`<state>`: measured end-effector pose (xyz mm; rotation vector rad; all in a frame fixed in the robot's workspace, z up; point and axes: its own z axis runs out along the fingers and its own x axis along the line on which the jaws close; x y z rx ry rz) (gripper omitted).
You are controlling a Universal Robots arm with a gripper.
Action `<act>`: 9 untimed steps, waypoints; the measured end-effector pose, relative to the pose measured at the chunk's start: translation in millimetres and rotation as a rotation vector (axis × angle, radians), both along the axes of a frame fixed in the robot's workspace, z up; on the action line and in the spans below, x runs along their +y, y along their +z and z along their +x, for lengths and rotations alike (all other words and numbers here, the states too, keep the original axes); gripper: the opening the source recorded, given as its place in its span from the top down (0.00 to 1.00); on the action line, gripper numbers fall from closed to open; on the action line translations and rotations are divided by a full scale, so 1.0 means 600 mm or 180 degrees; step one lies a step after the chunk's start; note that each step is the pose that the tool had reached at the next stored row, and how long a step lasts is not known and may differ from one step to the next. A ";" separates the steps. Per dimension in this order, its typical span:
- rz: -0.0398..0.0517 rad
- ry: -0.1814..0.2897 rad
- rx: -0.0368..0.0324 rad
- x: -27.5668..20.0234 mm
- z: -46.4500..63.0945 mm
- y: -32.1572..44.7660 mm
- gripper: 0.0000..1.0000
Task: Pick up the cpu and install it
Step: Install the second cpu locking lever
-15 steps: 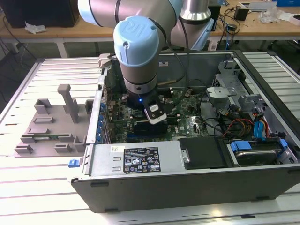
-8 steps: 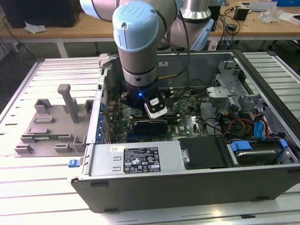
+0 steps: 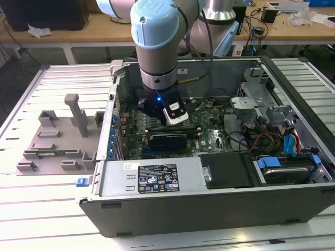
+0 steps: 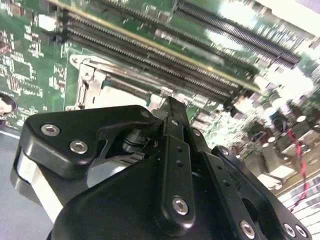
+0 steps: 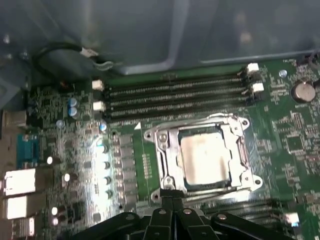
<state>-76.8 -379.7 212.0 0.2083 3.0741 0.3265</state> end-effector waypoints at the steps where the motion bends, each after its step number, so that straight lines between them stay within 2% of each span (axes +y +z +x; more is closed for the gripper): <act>1: -0.0001 -0.0003 0.0000 0.0035 0.001 0.000 0.89; 3: -0.0021 -0.0030 0.0000 0.0146 0.012 0.000 0.89; 5: -0.0030 -0.0046 0.0000 0.0186 0.019 0.000 0.89; 6: -0.0039 -0.0070 0.0000 0.0244 0.032 0.000 0.89; 7: -0.0040 -0.0078 0.0000 0.0292 0.037 0.001 0.89; 8: -0.0040 -0.0082 0.0000 0.0398 0.040 0.005 0.89; 9: -0.0041 -0.0085 0.0000 0.0445 0.045 0.011 0.89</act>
